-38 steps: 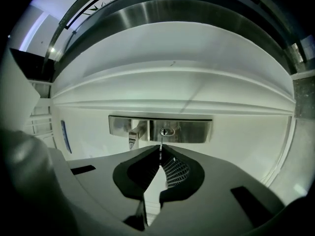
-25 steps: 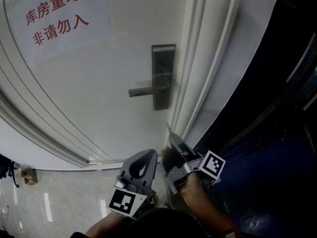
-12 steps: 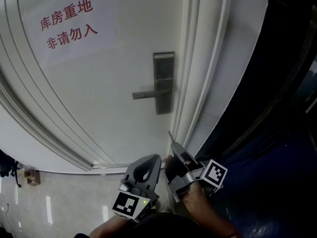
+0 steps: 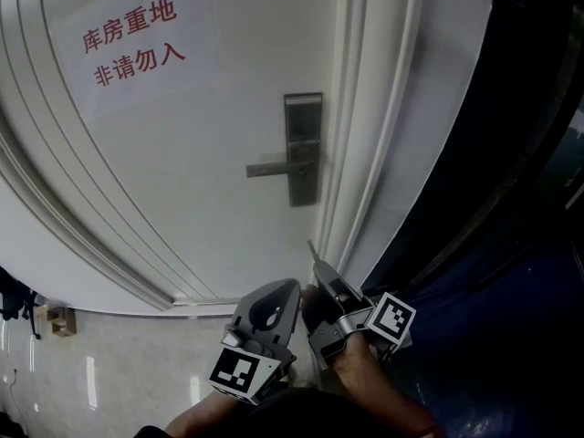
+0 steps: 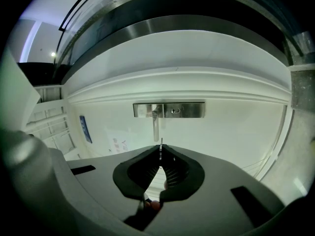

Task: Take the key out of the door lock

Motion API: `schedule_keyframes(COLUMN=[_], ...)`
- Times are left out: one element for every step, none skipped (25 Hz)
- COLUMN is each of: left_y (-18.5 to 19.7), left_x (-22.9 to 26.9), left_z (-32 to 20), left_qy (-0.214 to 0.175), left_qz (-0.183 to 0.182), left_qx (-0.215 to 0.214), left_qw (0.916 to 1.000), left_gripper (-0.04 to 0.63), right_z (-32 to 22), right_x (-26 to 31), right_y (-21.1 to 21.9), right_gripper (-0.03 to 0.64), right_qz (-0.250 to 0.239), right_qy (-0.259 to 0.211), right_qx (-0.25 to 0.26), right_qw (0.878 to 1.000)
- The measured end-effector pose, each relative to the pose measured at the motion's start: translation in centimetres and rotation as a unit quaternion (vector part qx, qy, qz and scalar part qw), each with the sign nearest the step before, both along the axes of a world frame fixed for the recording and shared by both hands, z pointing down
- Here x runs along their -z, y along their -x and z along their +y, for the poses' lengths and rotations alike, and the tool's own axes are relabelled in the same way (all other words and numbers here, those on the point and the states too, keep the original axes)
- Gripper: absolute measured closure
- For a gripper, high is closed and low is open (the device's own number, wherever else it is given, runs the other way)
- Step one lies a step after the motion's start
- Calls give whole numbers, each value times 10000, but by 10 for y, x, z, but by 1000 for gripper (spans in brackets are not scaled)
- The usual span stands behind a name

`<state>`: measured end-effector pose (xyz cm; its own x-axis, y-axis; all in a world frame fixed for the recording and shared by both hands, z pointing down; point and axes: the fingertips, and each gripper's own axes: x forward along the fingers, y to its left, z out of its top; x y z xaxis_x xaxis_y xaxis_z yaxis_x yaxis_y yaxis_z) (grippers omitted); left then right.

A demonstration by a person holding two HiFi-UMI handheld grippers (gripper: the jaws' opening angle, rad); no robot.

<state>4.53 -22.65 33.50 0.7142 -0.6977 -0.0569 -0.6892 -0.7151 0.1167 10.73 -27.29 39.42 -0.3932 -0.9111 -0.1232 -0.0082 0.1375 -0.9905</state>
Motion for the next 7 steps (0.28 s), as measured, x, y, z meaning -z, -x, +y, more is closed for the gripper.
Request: schedule_keyframes(left_y=[0, -1, -1, 0, 0, 1, 2], left_x=[0, 0, 1, 2, 3, 3, 4], left_z=[0, 0, -1, -3, -4, -5, -6], left_qy=[5, 7, 0, -15, -33, -50, -65], left_qz=[-8, -13, -10, -1, 11, 23, 35], left_qx=[-5, -9, -8, -6, -2, 2, 7], left_qw=[10000, 10000, 10000, 10000, 10000, 10000, 10000], left_gripper=[589, 589, 589, 589, 589, 589, 589], right_z=[0, -1, -2, -4, -5, -6, -7], right_x=[0, 0, 1, 2, 3, 4, 5], right_y=[0, 0, 0, 0, 0, 1, 1], right_gripper=[597, 597, 597, 597, 597, 597, 595], right_qz=[2, 10, 21, 30, 32, 30, 25], right_qy=[4, 4, -2, -16, -33, -51, -70], right_qx=[5, 7, 5, 1, -2, -4, -5], right_qw=[10000, 10000, 10000, 10000, 10000, 10000, 10000])
